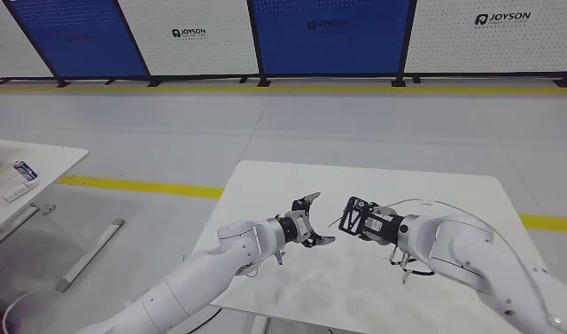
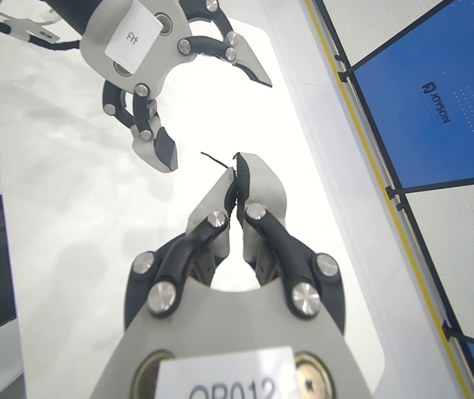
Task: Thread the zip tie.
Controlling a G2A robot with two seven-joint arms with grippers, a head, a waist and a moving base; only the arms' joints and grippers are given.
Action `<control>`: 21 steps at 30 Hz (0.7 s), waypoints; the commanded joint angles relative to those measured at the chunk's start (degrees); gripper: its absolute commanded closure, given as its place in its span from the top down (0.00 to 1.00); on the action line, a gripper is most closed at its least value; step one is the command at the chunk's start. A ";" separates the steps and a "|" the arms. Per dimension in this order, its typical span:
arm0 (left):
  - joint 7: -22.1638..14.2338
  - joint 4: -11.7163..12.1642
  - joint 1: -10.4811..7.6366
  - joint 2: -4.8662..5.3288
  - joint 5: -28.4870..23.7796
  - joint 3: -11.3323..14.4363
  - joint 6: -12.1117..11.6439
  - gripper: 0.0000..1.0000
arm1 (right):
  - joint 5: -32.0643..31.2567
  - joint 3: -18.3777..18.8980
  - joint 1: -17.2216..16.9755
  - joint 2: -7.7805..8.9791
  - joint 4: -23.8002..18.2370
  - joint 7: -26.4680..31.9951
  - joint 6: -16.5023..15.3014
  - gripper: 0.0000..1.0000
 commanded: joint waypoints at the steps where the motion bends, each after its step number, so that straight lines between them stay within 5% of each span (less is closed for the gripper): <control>1: 0.67 -0.01 -0.07 -0.43 0.00 -0.27 0.00 1.00 | 0.00 0.00 0.00 0.00 0.00 0.00 0.00 0.00; 4: 3.95 0.19 -0.49 -1.24 0.00 -0.80 -0.85 1.00 | 0.00 0.00 0.00 0.00 0.00 0.00 0.00 0.00; 13: 3.95 0.19 -0.49 -1.24 0.00 -0.80 -0.85 1.00 | -2.30 1.89 -1.81 -0.11 0.36 -3.85 0.38 0.00; 21: 3.95 0.19 -0.49 -1.24 0.00 -0.80 -0.85 1.00 | -5.38 1.21 -1.44 -1.83 0.71 -3.87 0.00 0.00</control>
